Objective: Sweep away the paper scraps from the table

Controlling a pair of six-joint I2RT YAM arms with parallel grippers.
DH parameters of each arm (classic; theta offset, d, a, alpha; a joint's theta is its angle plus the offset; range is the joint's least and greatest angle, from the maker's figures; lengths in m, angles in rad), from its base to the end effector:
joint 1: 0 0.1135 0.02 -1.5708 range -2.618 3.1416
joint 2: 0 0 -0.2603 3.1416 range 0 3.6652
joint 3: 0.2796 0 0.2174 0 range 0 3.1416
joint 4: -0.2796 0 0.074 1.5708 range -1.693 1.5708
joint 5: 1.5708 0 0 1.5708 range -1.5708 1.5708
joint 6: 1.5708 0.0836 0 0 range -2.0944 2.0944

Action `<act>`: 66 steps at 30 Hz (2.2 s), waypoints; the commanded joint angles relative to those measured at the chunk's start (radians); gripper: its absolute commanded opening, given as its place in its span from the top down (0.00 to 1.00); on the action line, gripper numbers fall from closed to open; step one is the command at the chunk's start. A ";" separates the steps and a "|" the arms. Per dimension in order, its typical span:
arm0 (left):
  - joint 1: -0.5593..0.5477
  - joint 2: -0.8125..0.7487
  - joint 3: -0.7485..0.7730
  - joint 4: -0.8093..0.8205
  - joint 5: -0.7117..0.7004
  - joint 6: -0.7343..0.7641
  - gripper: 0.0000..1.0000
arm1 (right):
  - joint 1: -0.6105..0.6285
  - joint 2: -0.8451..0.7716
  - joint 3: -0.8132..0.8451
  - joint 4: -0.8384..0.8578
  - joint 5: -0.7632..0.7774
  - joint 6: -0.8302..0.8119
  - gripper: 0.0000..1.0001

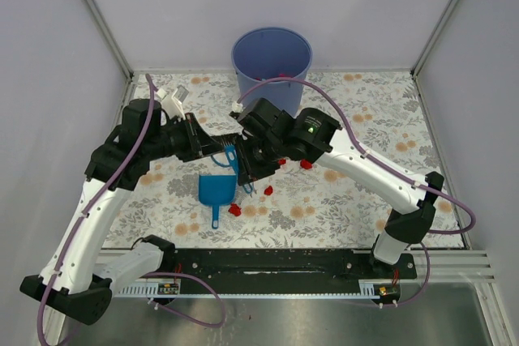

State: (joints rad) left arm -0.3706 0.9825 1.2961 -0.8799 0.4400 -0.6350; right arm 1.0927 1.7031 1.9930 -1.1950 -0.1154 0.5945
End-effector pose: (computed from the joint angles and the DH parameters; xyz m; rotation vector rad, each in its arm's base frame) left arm 0.1568 -0.0991 0.3713 -0.0226 2.2656 -1.0358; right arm 0.1453 0.3013 0.3652 -0.7104 2.5763 0.7926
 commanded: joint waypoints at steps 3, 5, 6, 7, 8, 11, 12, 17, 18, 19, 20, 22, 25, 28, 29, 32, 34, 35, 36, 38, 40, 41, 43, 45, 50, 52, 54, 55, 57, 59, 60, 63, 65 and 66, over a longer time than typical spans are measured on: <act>0.002 -0.002 0.043 0.045 -0.015 0.001 1.00 | 0.010 -0.008 0.047 0.044 0.011 -0.025 0.90; 0.002 -0.005 0.046 0.045 -0.017 -0.006 1.00 | 0.010 -0.013 0.053 0.052 0.026 -0.018 0.85; 0.002 -0.007 0.049 0.045 -0.018 -0.011 1.00 | 0.010 -0.008 0.062 0.051 0.026 -0.016 0.77; 0.002 -0.008 0.052 0.045 -0.021 -0.017 1.00 | 0.010 -0.007 0.076 0.051 0.029 -0.010 0.61; 0.002 -0.011 0.057 0.045 -0.027 -0.025 1.00 | 0.010 -0.005 0.087 0.048 0.039 0.001 0.43; 0.002 -0.018 0.080 0.053 -0.040 -0.061 1.00 | 0.012 -0.020 0.099 0.069 0.086 0.051 0.21; 0.002 -0.024 0.084 0.059 -0.044 -0.075 1.00 | 0.009 -0.031 0.092 0.086 0.098 0.071 0.17; 0.002 -0.053 0.103 0.117 -0.073 -0.178 1.00 | -0.005 -0.153 -0.040 0.268 0.143 0.227 0.17; 0.002 -0.062 0.103 0.136 -0.084 -0.204 1.00 | -0.011 -0.198 -0.093 0.326 0.160 0.282 0.17; 0.002 -0.074 0.100 0.156 -0.096 -0.227 1.00 | -0.014 -0.247 -0.152 0.407 0.187 0.335 0.18; 0.004 -0.083 0.094 0.182 -0.107 -0.254 1.00 | -0.017 -0.300 -0.230 0.481 0.209 0.397 0.19; 0.004 -0.108 0.074 0.237 -0.116 -0.305 1.00 | -0.022 -0.419 -0.423 0.683 0.252 0.494 0.20; 0.004 -0.137 0.036 0.321 -0.104 -0.371 1.00 | -0.024 -0.558 -0.598 0.862 0.324 0.589 0.22; 0.004 -0.146 0.014 0.398 -0.080 -0.434 1.00 | -0.025 -0.620 -0.638 0.887 0.381 0.625 0.24; 0.004 -0.151 0.002 0.419 -0.075 -0.460 1.00 | -0.025 -0.635 -0.645 0.899 0.388 0.633 0.25; 0.004 -0.163 -0.037 0.501 -0.075 -0.517 1.00 | -0.024 -0.649 -0.680 1.019 0.387 0.648 0.26; 0.004 -0.171 -0.069 0.556 -0.073 -0.569 1.00 | -0.025 -0.629 -0.685 1.101 0.353 0.653 0.27; 0.006 -0.174 -0.083 0.580 -0.073 -0.590 1.00 | -0.024 -0.610 -0.671 1.114 0.335 0.656 0.27; 0.004 -0.176 -0.093 0.607 -0.076 -0.613 1.00 | -0.024 -0.585 -0.654 1.115 0.318 0.659 0.28; 0.004 -0.182 -0.106 0.640 -0.093 -0.643 1.00 | -0.024 -0.545 -0.616 1.123 0.287 0.660 0.30; 0.004 -0.192 -0.106 0.666 -0.121 -0.652 1.00 | -0.024 -0.527 -0.603 1.146 0.286 0.660 0.32; 0.004 -0.200 -0.106 0.676 -0.139 -0.657 1.00 | -0.024 -0.525 -0.600 1.157 0.295 0.659 0.32; 0.004 -0.220 -0.106 0.688 -0.168 -0.660 1.00 | -0.024 -0.533 -0.597 1.158 0.328 0.647 0.32; 0.004 -0.226 -0.087 0.668 -0.178 -0.644 1.00 | -0.024 -0.551 -0.597 1.157 0.368 0.634 0.32; 0.006 -0.238 -0.041 0.610 -0.202 -0.597 1.00 | -0.025 -0.609 -0.609 1.152 0.433 0.602 0.32; 0.006 -0.235 -0.014 0.581 -0.210 -0.572 1.00 | -0.024 -0.629 -0.617 1.143 0.451 0.594 0.32; 0.006 -0.237 -0.001 0.579 -0.218 -0.568 1.00 | -0.024 -0.643 -0.629 1.143 0.457 0.593 0.33; 0.006 -0.237 0.002 0.584 -0.222 -0.571 1.00 | -0.024 -0.646 -0.632 1.143 0.459 0.594 0.33; 0.006 -0.237 -0.007 0.605 -0.224 -0.589 1.00 | -0.024 -0.649 -0.638 1.141 0.456 0.596 0.34; 0.006 -0.235 -0.027 0.639 -0.216 -0.615 1.00 | -0.024 -0.643 -0.637 1.141 0.444 0.600 0.35; 0.006 -0.234 -0.035 0.653 -0.212 -0.624 1.00 | -0.024 -0.634 -0.635 1.149 0.432 0.600 0.36; 0.006 -0.232 -0.063 0.694 -0.215 -0.652 1.00 | -0.024 -0.591 -0.608 1.160 0.375 0.579 0.37; 0.006 -0.228 -0.078 0.728 -0.221 -0.672 1.00 | -0.024 -0.550 -0.579 1.154 0.341 0.565 0.37; 0.006 -0.222 -0.077 0.739 -0.222 -0.674 1.00 | -0.024 -0.537 -0.564 1.152 0.329 0.561 0.38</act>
State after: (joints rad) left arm -0.3683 0.7483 1.2346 -0.2596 0.2363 -1.2675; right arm 1.0706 1.1069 1.3632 -0.0715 0.2729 1.1988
